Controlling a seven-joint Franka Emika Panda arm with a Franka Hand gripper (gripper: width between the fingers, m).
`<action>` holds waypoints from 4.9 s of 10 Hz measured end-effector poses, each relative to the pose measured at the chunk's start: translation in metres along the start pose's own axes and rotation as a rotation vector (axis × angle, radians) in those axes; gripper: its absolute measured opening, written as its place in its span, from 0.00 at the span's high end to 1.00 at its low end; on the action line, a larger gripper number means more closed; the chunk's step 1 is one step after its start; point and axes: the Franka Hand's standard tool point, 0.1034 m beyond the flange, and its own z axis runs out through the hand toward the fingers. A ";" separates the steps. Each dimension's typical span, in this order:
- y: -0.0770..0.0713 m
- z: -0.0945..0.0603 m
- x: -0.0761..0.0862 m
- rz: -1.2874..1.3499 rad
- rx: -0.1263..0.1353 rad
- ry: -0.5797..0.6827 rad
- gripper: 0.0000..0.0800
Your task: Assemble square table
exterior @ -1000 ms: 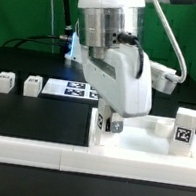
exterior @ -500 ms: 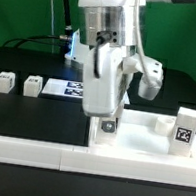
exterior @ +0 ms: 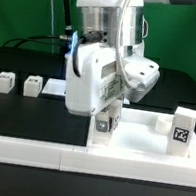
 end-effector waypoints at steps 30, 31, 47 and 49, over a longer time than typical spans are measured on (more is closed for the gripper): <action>0.002 -0.052 -0.021 -0.879 0.066 -0.022 0.19; 0.002 -0.052 -0.021 -0.931 0.067 -0.021 0.19; 0.044 -0.005 0.025 -1.927 -0.042 0.086 0.19; 0.048 0.025 0.035 -1.930 -0.063 0.111 0.19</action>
Offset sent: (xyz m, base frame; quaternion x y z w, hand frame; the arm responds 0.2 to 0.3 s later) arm 0.0000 0.0000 0.0000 0.0000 0.0000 0.0000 1.0000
